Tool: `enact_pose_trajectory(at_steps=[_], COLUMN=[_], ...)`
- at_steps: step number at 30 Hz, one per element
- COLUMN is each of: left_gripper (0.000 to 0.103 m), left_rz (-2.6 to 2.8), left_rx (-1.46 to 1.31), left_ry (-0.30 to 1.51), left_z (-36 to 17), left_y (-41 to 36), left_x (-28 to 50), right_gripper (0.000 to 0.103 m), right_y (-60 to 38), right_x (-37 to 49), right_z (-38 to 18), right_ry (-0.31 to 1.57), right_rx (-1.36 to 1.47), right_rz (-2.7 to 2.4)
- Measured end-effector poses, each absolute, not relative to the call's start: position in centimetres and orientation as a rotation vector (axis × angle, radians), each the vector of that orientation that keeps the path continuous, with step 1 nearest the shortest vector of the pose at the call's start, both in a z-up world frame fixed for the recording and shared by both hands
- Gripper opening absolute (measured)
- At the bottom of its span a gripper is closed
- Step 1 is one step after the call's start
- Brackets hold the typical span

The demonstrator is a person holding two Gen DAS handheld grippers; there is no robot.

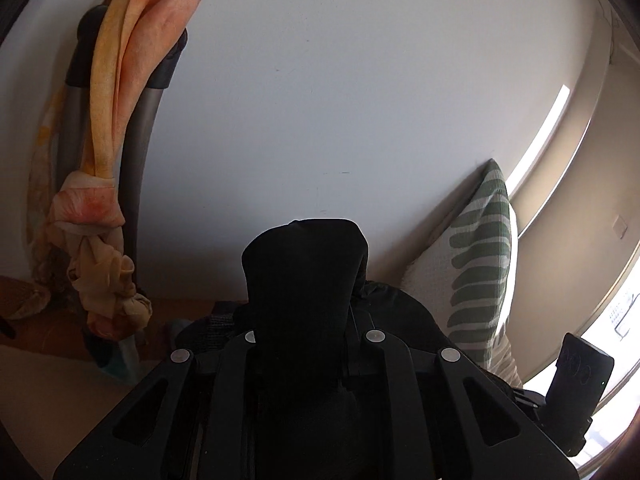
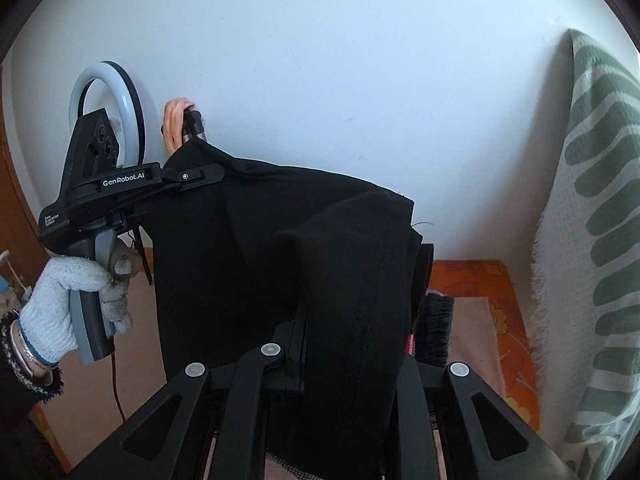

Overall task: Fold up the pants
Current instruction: 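Lower the folded shorts onto the stack of dark clothes with both grippers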

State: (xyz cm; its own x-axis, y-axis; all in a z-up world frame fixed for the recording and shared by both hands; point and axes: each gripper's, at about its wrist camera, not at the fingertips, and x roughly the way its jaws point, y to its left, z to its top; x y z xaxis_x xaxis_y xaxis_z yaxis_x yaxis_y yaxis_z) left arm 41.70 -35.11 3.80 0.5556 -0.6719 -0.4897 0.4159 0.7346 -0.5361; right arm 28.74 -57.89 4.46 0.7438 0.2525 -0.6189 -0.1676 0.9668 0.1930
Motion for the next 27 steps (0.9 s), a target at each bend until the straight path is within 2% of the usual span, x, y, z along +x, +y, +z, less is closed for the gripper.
enact_pose_trajectory(at_steps=[1,3,5,6,7,13,16,17,18,19,22,25,27], left_gripper=[0.020,0.024,0.039,0.053,0.057,0.057,0.057,0.057,0.057,0.057,0.057,0.057,0.057], left_rz=[-0.643,-0.628,-0.622,-0.621,-0.619,-0.618,-0.652,-0.664,-0.672,-0.675,-0.689,-0.694,-0.699], left_rx=[-0.368,-0.354,-0.339,-0.324,-0.306,-0.321,-0.304,-0.292,-0.275,-0.265,-0.279,-0.259,-0.236], left_ry=[0.767,0.795,0.791,0.777,0.758,0.712,0.709,0.707,0.705,0.703,0.710,0.710,0.714], left_z=[3.2,2.7,3.0,3.5,3.9,6.3,6.9,7.0,7.0,7.1,6.9,6.6,6.3], left_y=[-35.4,-35.4,-35.3,-35.1,-35.0,-33.3,-33.0,-32.6,-32.6,-32.3,-31.0,-30.2,-29.8], left_x=[42.2,42.7,42.6,42.5,42.2,43.0,41.9,41.4,41.0,40.6,39.8,39.0,38.4], right_gripper=[0.034,0.042,0.045,0.054,0.062,0.063,0.063,0.059,0.043,0.019,0.009,0.006,0.005], right_y=[-58.5,-59.8,-61.0,-61.5,-62.3,-65.4,-65.0,-64.7,-64.5,-64.0,-62.0,-60.9,-61.6], right_x=[29.5,30.3,30.0,29.8,29.8,31.8,34.1,34.8,35.0,35.1,35.0,34.8,35.0], right_z=[3.5,2.3,1.9,1.9,1.8,2.0,1.4,0.9,0.7,0.5,1.4,2.8,3.2], right_ry=[0.723,0.757,0.750,0.738,0.727,0.690,0.762,0.782,0.789,0.785,0.749,0.712,0.693], right_rx=[0.172,0.257,0.365,0.409,0.453,0.632,0.625,0.614,0.602,0.595,0.475,0.299,0.286], right_rz=[0.230,0.241,0.290,0.302,0.310,0.286,0.247,0.232,0.216,0.227,0.235,0.115,0.029])
